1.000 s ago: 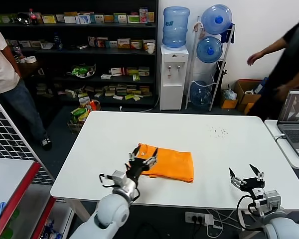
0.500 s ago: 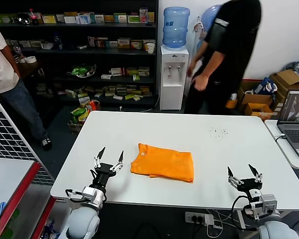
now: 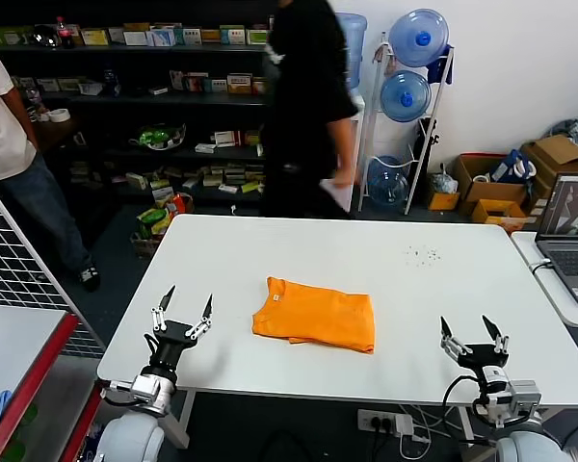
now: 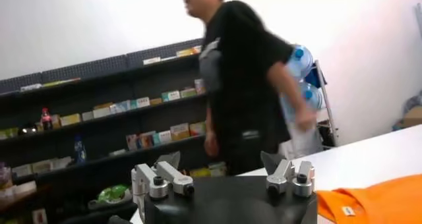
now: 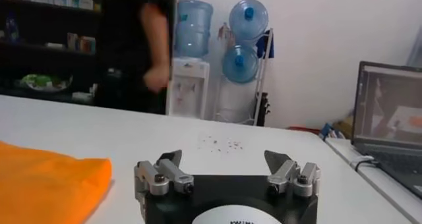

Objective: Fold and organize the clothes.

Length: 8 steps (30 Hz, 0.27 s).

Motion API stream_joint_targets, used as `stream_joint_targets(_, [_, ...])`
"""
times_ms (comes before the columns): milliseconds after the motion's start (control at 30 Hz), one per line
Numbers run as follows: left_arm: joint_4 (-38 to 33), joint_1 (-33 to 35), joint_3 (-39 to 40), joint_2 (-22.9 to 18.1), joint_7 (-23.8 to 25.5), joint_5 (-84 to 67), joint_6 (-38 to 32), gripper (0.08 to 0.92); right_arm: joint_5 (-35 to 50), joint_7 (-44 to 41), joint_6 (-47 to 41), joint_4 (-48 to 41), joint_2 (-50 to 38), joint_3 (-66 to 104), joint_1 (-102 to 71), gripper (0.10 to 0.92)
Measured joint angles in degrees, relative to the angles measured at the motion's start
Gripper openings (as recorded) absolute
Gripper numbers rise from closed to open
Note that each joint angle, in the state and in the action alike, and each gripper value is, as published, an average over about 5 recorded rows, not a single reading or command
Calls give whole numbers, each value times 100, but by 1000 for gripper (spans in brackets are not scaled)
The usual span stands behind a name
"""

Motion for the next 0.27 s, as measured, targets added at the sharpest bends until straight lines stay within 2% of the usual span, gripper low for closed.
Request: stream_joint_targets(267, [-124, 133, -184, -99, 121, 156, -34, 823, 5, -130, 18, 24, 157, 122, -19, 823])
